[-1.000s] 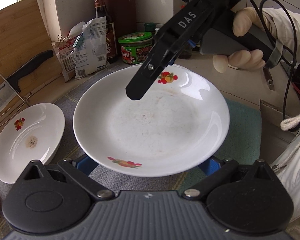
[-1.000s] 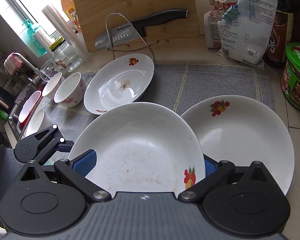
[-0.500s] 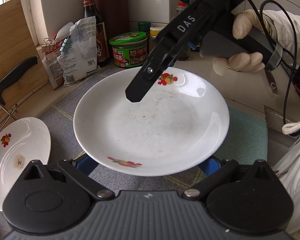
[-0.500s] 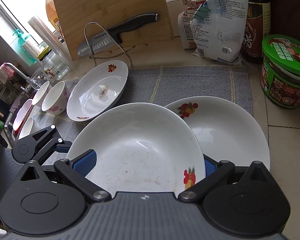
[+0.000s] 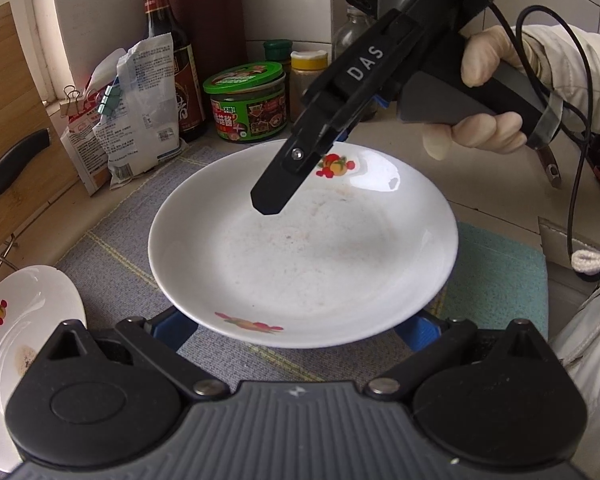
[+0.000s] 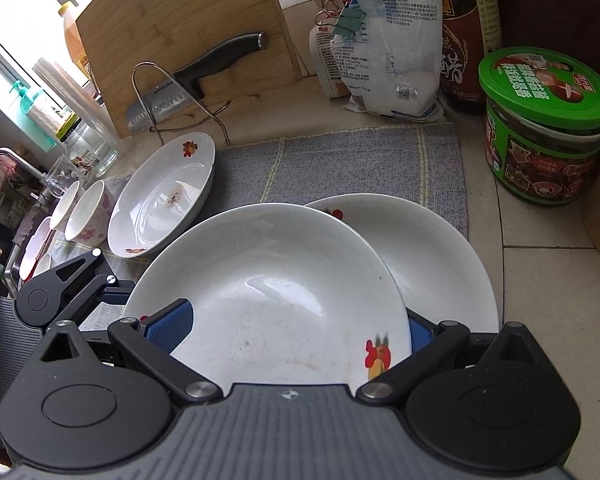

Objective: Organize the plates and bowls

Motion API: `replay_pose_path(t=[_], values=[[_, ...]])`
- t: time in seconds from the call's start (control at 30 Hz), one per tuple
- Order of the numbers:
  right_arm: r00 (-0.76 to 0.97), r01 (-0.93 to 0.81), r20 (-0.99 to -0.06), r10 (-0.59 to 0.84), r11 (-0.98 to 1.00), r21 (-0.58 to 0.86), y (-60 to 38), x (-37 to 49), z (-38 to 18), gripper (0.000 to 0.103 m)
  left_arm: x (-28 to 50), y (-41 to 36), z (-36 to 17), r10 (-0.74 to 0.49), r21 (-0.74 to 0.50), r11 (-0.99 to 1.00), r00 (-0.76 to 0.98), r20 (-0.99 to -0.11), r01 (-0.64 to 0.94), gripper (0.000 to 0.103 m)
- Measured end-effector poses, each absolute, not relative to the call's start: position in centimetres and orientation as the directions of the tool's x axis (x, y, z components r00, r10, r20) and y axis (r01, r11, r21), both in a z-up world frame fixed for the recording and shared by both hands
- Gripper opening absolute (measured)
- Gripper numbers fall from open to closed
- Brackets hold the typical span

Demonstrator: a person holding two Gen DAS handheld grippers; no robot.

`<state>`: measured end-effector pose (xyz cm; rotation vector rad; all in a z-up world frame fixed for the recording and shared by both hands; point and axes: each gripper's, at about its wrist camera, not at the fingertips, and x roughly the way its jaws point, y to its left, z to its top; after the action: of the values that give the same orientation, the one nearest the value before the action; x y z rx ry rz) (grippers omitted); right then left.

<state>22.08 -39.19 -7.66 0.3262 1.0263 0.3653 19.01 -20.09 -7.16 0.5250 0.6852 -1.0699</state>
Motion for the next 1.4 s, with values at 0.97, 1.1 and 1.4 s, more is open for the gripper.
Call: replay_pose_path(t=[0.97,1.1,1.4], values=[[0.472,-0.099,-0.781,0.409,0.905,0.415,-41.1,22.0,-9.0,0.103,20.4,-22.1,-8.2,-0.575,0.136,0.357,0.332,-0.748,0.924,0.103],[0.466,-0.099,-0.788,0.402,0.909,0.405,-41.0,21.8,-9.0,0.103,20.3,-22.0,-8.2,-0.573,0.154,0.355,0.344,-0.744,0.922,0.103],[0.459,-0.099,-0.803,0.380,0.920,0.380,-40.8,21.2,-8.8,0.103,19.9,-21.8,-8.2,-0.566,0.180,0.366,0.372,-0.736,0.913,0.102]])
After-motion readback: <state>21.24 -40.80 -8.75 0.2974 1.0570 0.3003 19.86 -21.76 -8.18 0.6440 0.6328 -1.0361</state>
